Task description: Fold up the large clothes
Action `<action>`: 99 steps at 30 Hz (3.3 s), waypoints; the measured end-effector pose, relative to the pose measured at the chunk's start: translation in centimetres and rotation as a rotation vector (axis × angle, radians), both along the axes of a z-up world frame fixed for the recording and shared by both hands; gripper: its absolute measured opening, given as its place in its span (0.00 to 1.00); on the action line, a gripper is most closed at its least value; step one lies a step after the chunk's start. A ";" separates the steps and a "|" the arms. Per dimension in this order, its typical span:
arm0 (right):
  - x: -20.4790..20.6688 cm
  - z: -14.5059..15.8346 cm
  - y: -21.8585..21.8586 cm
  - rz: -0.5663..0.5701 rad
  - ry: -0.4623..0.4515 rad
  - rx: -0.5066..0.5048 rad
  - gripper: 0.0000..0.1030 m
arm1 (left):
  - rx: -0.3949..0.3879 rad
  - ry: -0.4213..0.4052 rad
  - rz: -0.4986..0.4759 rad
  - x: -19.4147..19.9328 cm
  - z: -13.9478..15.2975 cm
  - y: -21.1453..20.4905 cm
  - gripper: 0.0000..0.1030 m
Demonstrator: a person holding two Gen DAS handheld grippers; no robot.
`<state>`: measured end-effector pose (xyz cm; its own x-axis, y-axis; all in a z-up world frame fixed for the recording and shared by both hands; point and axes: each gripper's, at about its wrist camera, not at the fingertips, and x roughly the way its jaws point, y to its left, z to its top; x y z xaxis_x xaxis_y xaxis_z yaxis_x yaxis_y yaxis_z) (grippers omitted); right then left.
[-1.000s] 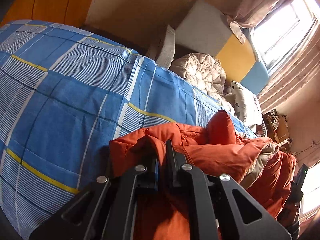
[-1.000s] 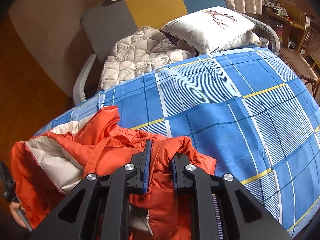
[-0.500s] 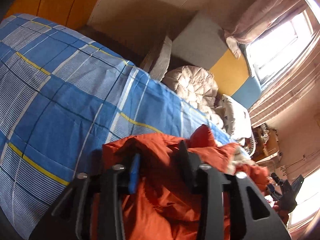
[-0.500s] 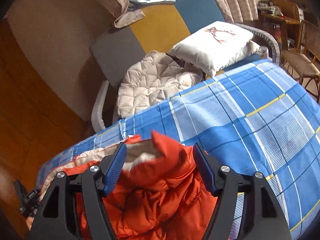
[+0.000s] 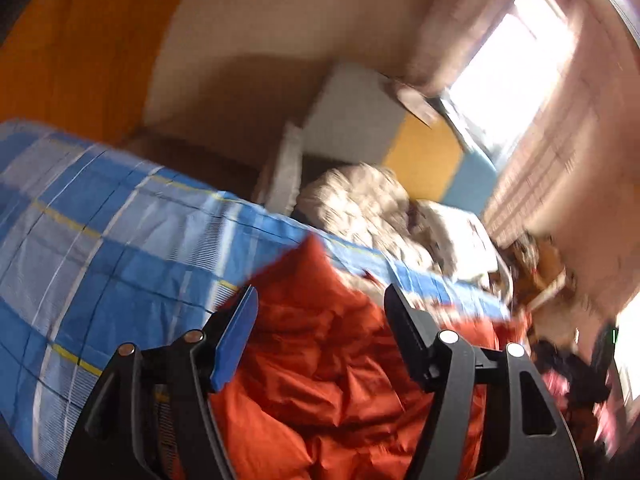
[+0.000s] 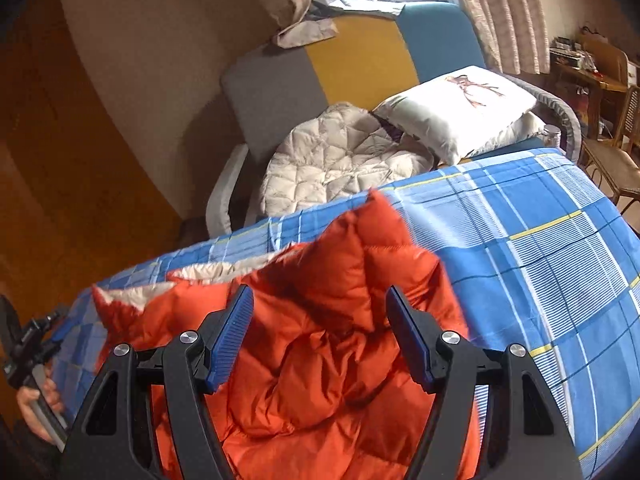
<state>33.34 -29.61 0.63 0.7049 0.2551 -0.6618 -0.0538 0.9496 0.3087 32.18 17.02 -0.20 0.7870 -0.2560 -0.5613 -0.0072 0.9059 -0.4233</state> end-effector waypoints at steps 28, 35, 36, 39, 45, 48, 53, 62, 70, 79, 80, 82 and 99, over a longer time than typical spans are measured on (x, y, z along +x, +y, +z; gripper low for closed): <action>1.6 -3.9 10.8 0.237 0.040 -0.275 0.01 | 0.126 0.076 -0.273 3.7 -3.4 -9.8 0.00; 1.0 -1.3 10.3 0.194 -0.067 -0.276 0.01 | 0.093 -0.004 -0.182 4.3 -1.6 -7.5 0.00; 1.3 -1.2 10.3 0.186 -0.069 -0.279 0.01 | 0.104 0.000 -0.178 4.7 -1.7 -7.5 0.00; 2.4 -1.7 10.6 0.167 -0.061 -0.286 0.01 | 0.129 0.023 -0.164 6.2 -2.6 -7.6 0.00; 5.2 -4.8 11.6 0.133 -0.020 -0.333 0.01 | 0.158 0.093 -0.127 9.2 -5.5 -7.8 0.00; 6.3 -6.6 11.9 0.123 0.002 -0.344 0.01 | 0.160 0.132 -0.112 10.2 -7.6 -7.7 0.00; 7.6 -9.3 12.2 0.120 0.031 -0.350 0.00 | 0.168 0.153 -0.113 11.2 -9.8 -8.0 0.00; 8.7 -12.5 12.0 0.121 0.034 -0.307 0.00 | 0.138 0.160 -0.101 11.7 -11.9 -8.0 0.00; 8.9 -12.7 11.8 0.122 0.066 -0.310 0.00 | 0.192 0.197 -0.085 11.7 -11.8 -8.7 0.03; 7.2 -8.7 10.2 0.121 0.047 -0.268 0.01 | 0.145 0.124 -0.034 9.0 -6.8 -10.0 0.28; 7.0 -8.2 10.0 0.118 0.037 -0.266 0.01 | 0.144 0.104 -0.038 8.8 -6.0 -10.6 0.28; 6.7 -7.0 9.2 0.106 0.008 -0.258 0.01 | 0.139 0.082 -0.061 8.6 -5.0 -12.0 0.30; 8.4 -10.3 3.7 0.000 0.097 -0.244 0.01 | 0.236 0.167 -0.125 10.6 -10.0 -17.8 0.36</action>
<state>41.76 -25.86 -9.71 0.6354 0.0798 -0.7680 -0.0352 0.9966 0.0744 42.76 -0.82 -10.24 0.6493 -0.1922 -0.7358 0.0587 0.9773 -0.2035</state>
